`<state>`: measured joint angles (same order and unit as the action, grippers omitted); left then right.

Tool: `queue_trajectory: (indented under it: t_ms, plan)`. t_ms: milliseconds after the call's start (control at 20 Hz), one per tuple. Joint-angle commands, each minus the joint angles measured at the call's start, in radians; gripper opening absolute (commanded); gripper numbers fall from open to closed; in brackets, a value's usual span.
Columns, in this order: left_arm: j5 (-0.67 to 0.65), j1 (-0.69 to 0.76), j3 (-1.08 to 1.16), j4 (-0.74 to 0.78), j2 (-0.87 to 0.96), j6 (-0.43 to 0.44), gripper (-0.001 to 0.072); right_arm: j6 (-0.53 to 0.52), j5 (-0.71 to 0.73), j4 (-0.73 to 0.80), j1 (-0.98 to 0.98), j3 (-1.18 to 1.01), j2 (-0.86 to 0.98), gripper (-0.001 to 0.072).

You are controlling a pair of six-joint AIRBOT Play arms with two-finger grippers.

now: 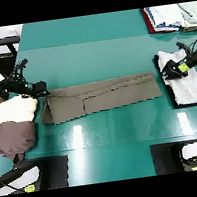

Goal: Fold the shirts.

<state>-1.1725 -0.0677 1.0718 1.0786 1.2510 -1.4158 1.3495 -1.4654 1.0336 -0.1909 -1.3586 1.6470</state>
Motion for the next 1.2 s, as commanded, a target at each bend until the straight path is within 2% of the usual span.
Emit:
queue_trajectory:
  t_ms: [0, 250, 300, 400, 450, 700, 900, 1150]
  plan:
    - [0.058, 0.093, 0.004, -0.054, 0.004, -0.001, 0.0029, -0.059, 0.085, -0.085, -0.027, 0.127, 0.005, 0.0509]
    - [0.183, 0.261, 0.01, -0.062, 0.024, -0.055, 0.0028, -0.072, 0.106, -0.111, 0.063, 0.142, 0.074, 0.0503]
    - [0.185, 0.282, 0.018, -0.065, 0.041, -0.06, 0.0028, -0.079, 0.102, -0.128, 0.079, 0.13, 0.09, 0.0394]
    - [0.189, 0.331, 0.05, -0.066, 0.093, -0.073, 0.0028, -0.085, 0.093, -0.126, 0.1, 0.09, 0.092, 0.0086]
    - [0.195, 0.355, 0.071, -0.068, 0.123, -0.073, 0.0028, -0.084, 0.074, -0.127, 0.106, 0.054, 0.079, 0.0013]
    - [0.194, 0.485, 0.275, -0.079, 0.366, -0.077, 0.0028, -0.022, -0.03, -0.142, 0.144, -0.168, -0.084, 0.0012]
    - [0.192, 0.56, 0.451, -0.145, 0.554, -0.077, 0.0028, -0.003, -0.057, -0.338, 0.219, -0.311, -0.169, 0.0012]
    - [0.2, 0.592, 0.594, -0.166, 0.673, -0.124, 0.0028, 0.034, -0.071, -0.417, 0.358, -0.436, -0.174, 0.0012]
